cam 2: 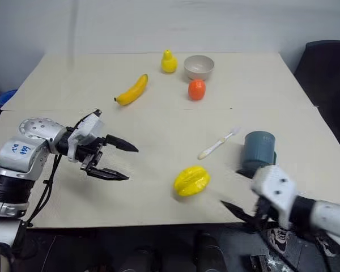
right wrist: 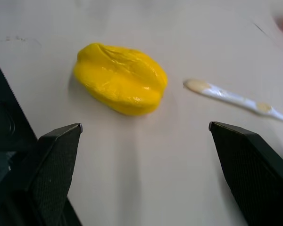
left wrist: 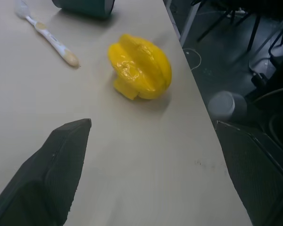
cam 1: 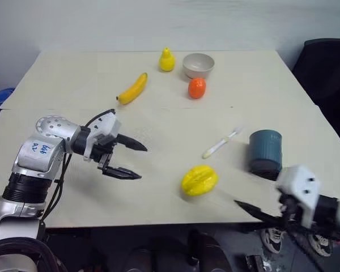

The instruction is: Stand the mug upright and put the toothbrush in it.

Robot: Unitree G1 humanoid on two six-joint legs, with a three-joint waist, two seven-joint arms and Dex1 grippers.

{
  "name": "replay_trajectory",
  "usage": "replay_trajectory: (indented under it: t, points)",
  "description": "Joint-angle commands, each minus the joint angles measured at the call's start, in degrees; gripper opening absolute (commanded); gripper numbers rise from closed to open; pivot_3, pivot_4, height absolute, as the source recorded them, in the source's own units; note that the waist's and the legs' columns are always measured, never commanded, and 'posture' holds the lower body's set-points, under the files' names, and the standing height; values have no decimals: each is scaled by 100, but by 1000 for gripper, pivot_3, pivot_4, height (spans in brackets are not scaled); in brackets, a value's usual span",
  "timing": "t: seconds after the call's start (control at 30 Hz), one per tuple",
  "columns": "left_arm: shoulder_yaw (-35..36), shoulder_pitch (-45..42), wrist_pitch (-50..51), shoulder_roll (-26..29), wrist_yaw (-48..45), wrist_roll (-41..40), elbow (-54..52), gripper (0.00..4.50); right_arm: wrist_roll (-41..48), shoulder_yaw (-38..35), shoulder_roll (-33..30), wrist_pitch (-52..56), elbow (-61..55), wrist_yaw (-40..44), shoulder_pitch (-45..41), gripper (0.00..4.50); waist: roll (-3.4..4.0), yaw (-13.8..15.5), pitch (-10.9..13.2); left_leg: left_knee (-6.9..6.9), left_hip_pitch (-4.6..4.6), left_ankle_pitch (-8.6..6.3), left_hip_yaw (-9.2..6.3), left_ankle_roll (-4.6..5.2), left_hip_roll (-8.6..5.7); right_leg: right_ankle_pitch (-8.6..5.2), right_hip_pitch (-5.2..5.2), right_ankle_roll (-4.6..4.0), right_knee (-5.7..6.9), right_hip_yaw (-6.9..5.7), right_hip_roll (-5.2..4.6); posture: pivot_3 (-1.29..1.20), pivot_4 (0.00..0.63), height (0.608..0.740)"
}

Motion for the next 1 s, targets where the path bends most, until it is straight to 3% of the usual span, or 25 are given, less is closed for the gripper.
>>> replay_trajectory:
  t: [0.03,0.13,0.23,0.3,0.47,0.6,0.7,0.77,0.87,1.0]
  points:
    - [-212,-260,-317,61,-547,74,-119,4479,256,38,60,39,-387,-180,-379,4500,0,42,0,3,-5,0,-4,0,0,0,-1,0,3,-2,0,0,150,740]
    - [-307,-321,-426,70,-549,52,-50,4479,-260,114,-179,-191,-478,-70,-347,4500,0,103,0,14,-7,-3,-9,4,1,0,-5,-2,-2,-12,3,0,150,740]
    - [-348,-453,-405,84,-576,-4,57,4479,-1211,813,-264,-758,-392,-212,-255,4500,-9,118,1,53,-27,-20,-5,23,-1,2,-14,3,-3,-20,1,0,150,740]
    - [-321,-547,-365,67,-525,-29,157,4479,-1121,950,-22,-722,-412,-317,-274,4500,-22,117,5,60,-28,-25,-7,32,-3,5,-10,9,-10,-19,-1,0,150,740]
    - [-401,-679,-197,-27,-574,-208,31,4479,-269,-96,279,-316,-744,-116,-95,4500,-23,115,5,60,-25,-29,-13,38,-4,8,-7,13,-10,-12,-2,0,150,740]
    - [-563,-999,-398,-270,-609,-88,423,4479,-1870,304,-301,-1271,-614,194,517,4500,-23,132,5,65,-27,-29,-13,39,-4,7,-5,12,-8,-16,-1,0,150,740]
    - [-653,-1139,-618,-261,-645,-92,659,4479,-2620,960,-247,-1816,-268,10,922,4500,-34,109,3,65,-24,-30,-9,41,-2,6,-2,11,-8,-15,1,0,150,740]
    - [-711,-1169,-713,-218,-645,-127,719,4479,-2074,809,282,-1483,-298,-146,1003,4500,-34,104,3,62,-24,-30,-9,40,-3,6,-2,11,-7,-12,1,0,150,740]
    - [-768,-1187,-862,-156,-645,-122,807,4479,-684,-132,974,-565,-562,-314,988,4500,-34,95,3,64,-23,-28,-11,36,1,7,-5,11,-3,-11,3,0,150,740]
    - [-770,-1140,-916,-111,-645,-141,840,4479,911,-1339,1206,-101,-789,-336,1302,4500,-32,111,4,74,-20,-29,-15,38,2,9,0,12,4,-10,0,0,150,740]
